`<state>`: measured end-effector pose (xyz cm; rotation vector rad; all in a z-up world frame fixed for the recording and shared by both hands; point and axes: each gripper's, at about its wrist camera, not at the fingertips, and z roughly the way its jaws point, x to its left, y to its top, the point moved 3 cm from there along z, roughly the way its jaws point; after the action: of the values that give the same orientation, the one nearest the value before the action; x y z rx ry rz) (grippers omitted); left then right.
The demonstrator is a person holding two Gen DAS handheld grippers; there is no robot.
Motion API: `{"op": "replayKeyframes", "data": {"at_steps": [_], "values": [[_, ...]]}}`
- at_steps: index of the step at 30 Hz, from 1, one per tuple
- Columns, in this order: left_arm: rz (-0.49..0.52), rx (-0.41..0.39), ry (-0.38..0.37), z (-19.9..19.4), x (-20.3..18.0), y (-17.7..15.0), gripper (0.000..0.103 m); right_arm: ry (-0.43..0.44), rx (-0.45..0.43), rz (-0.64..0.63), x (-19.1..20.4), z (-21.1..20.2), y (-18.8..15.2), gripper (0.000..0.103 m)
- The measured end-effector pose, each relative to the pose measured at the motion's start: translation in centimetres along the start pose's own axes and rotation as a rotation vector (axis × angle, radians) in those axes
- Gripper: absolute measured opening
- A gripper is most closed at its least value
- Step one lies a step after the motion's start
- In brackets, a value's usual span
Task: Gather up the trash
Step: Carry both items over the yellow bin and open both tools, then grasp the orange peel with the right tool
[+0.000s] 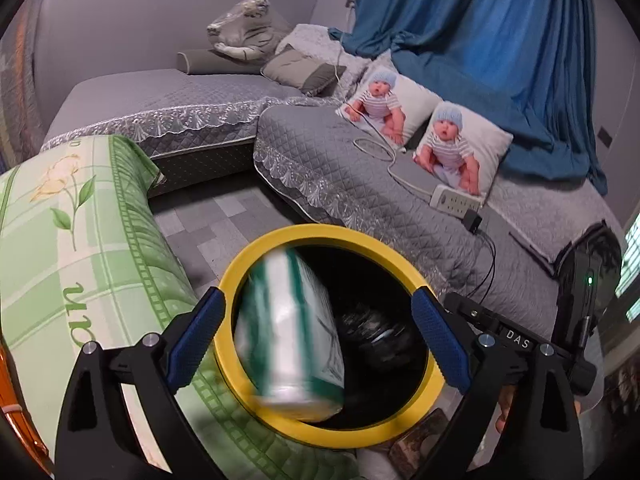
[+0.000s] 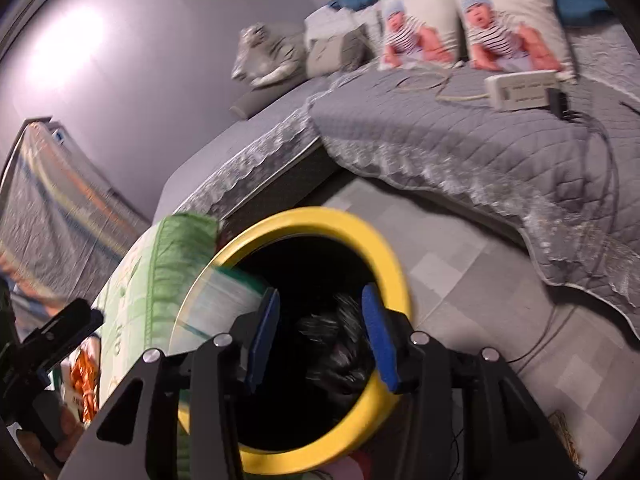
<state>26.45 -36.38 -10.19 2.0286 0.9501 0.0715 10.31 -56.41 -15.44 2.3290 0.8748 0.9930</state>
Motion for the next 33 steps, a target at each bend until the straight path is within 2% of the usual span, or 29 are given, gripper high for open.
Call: {"op": "replayKeyframes", "data": {"at_steps": [5,9,14,18,19,21,23,26,28,33], "values": [[-0.056,-0.106,0.063,-4.3,1.3,0.7,0.092,-0.003,-0.087,-0.035,0.0,-3.7,-0.3,0.042],[-0.069,-0.239,0.110,-11.1,2.5,1.3,0.092,0.092,-0.096,-0.124,2.6,-6.0,-1.1,0.044],[-0.056,-0.382,0.211,-20.8,4.9,1.0,0.094,0.330,-0.021,-0.309,9.9,-7.6,-3.8,0.047],[-0.042,-0.450,0.361,-28.2,7.4,-1.0,0.094,0.490,0.054,-0.468,16.0,-8.2,-7.1,0.047],[-0.020,-0.464,0.417,-30.3,8.0,-2.1,0.095,0.540,0.089,-0.520,17.6,-8.4,-8.4,0.048],[0.015,-0.467,0.501,-33.0,9.0,-4.3,0.095,0.618,0.164,-0.622,20.8,-8.5,-11.2,0.048],[0.020,-0.454,0.546,-34.6,10.2,-6.1,0.095,0.647,0.219,-0.718,23.1,-8.6,-13.8,0.048],[-0.028,-0.387,0.543,-36.2,12.5,-9.5,0.095,0.677,0.292,-0.824,25.7,-8.6,-17.4,0.048],[-0.065,-0.335,0.538,-36.5,14.0,-12.0,0.095,0.647,0.332,-0.897,26.9,-8.1,-19.5,0.048],[-0.078,-0.284,0.527,-36.8,15.5,-15.6,0.095,0.573,0.380,-1.037,29.1,-7.6,-22.8,0.048]]}}
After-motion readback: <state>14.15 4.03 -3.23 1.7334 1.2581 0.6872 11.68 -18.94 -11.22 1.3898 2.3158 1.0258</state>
